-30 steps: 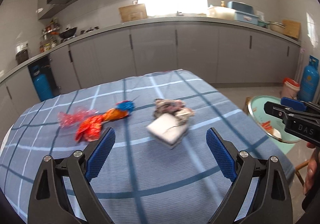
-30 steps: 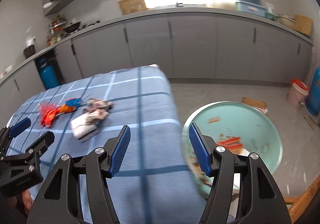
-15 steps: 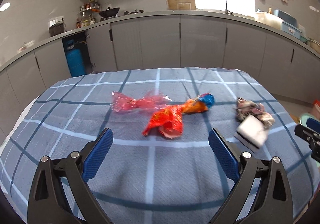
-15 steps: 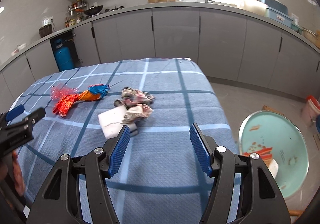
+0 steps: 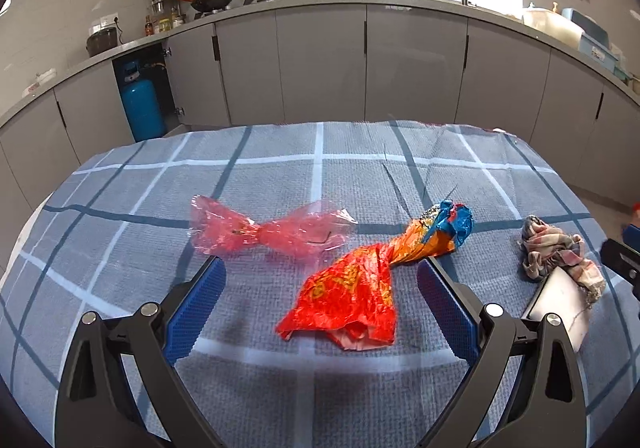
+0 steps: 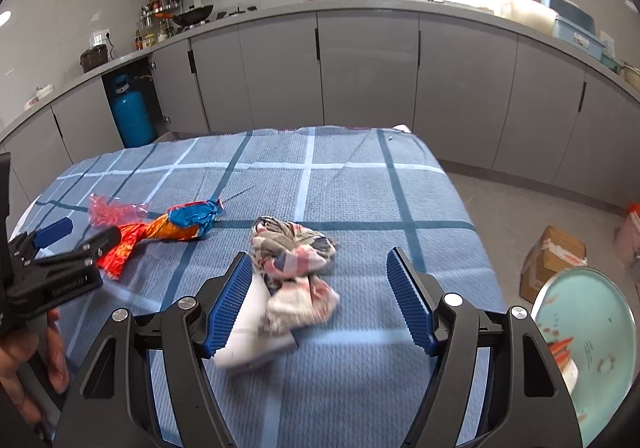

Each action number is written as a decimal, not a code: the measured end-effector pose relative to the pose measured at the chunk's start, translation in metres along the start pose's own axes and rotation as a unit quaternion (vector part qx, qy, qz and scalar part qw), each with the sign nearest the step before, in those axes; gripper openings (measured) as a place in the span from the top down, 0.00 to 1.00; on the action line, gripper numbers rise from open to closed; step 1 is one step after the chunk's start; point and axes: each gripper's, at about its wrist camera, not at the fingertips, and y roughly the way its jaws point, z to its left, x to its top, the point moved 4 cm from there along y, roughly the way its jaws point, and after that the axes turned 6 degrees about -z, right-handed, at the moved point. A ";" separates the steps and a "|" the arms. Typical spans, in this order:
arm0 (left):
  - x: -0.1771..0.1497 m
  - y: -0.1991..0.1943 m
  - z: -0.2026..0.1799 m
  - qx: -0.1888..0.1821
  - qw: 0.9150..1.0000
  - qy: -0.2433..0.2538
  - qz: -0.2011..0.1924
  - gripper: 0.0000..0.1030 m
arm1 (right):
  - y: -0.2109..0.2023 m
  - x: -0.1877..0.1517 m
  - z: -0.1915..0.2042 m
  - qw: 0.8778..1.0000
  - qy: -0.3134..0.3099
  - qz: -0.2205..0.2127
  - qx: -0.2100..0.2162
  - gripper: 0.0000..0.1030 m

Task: Collect trash
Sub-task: 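Move both tools back over the table toward the wrappers and rag, then grasp the red snack wrapper with the left tool while the right tool grasps the cloth rag, then carry wrapper and rag to the teal basin and open both tools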

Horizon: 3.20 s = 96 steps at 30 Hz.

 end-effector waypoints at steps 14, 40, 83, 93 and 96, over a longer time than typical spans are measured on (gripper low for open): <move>-0.004 0.008 -0.012 -0.052 0.998 0.004 0.016 0.67 | 0.034 -0.019 0.004 0.999 0.002 0.052 0.016 0.74; 0.003 -0.037 -0.015 -0.036 0.995 0.023 -0.095 0.92 | 0.011 -0.011 0.006 1.000 -0.016 -0.015 0.001 0.86; 0.001 -0.155 -0.088 -0.081 0.990 0.036 -0.114 0.92 | -0.130 -0.019 -0.052 0.996 0.036 -0.082 -0.011 0.86; 0.001 -0.163 -0.106 -0.096 0.987 0.047 -0.117 0.92 | -0.145 -0.022 -0.067 0.995 0.047 -0.087 -0.025 0.86; -0.001 -0.163 -0.114 -0.101 0.987 0.051 -0.116 0.92 | -0.147 -0.024 -0.075 0.994 0.053 -0.088 -0.031 0.86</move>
